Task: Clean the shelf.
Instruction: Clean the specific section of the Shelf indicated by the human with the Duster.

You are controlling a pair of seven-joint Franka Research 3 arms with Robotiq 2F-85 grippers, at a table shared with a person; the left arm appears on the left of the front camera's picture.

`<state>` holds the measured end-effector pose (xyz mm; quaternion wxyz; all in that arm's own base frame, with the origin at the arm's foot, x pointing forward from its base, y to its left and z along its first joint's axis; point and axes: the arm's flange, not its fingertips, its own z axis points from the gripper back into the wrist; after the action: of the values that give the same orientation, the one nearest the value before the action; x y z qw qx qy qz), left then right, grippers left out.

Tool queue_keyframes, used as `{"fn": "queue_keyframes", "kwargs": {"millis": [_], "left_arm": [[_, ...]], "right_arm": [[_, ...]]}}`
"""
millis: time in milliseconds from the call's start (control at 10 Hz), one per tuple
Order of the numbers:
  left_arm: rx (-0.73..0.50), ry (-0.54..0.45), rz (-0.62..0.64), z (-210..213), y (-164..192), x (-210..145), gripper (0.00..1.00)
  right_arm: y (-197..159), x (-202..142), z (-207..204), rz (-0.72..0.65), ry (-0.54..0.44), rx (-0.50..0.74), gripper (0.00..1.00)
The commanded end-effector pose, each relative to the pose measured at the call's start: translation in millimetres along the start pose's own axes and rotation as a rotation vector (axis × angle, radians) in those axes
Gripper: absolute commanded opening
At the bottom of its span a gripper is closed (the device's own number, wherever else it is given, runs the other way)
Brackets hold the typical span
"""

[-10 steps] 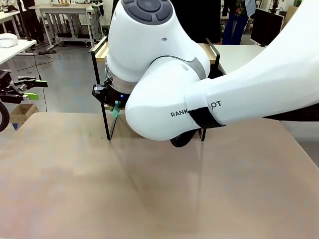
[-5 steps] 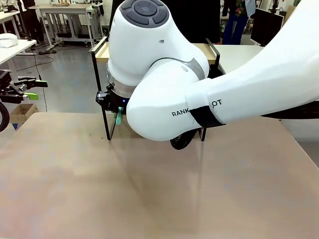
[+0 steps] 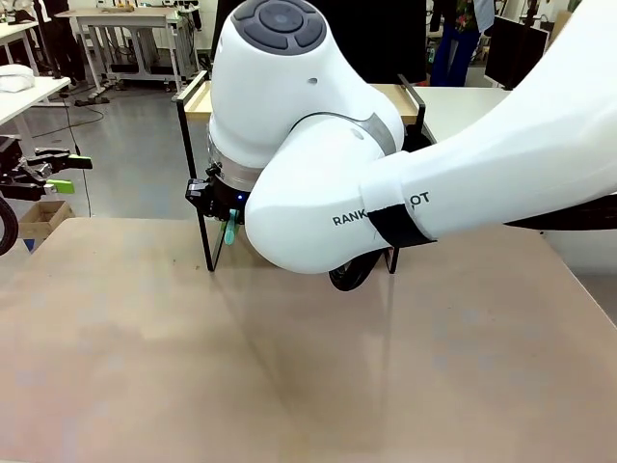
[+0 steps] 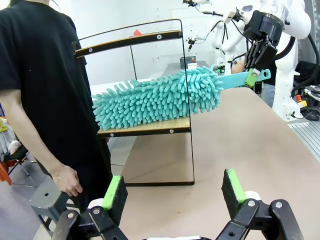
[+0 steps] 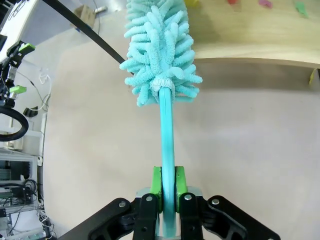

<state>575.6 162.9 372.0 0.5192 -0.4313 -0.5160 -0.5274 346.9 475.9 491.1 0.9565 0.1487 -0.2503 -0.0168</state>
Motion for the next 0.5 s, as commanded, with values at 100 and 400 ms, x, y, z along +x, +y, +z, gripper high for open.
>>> {"fn": "queue_keyframes", "kwargs": {"millis": [100,400], "left_arm": [[-0.008,0.007,-0.011,0,-2,3,1.00],[-0.008,0.007,-0.011,0,-2,3,1.00]], "right_arm": [[-10,4,1,-0.035,-0.005,-0.042,0.14],[-30,7,12,-0.120,-0.027,-0.117,0.14]]}}
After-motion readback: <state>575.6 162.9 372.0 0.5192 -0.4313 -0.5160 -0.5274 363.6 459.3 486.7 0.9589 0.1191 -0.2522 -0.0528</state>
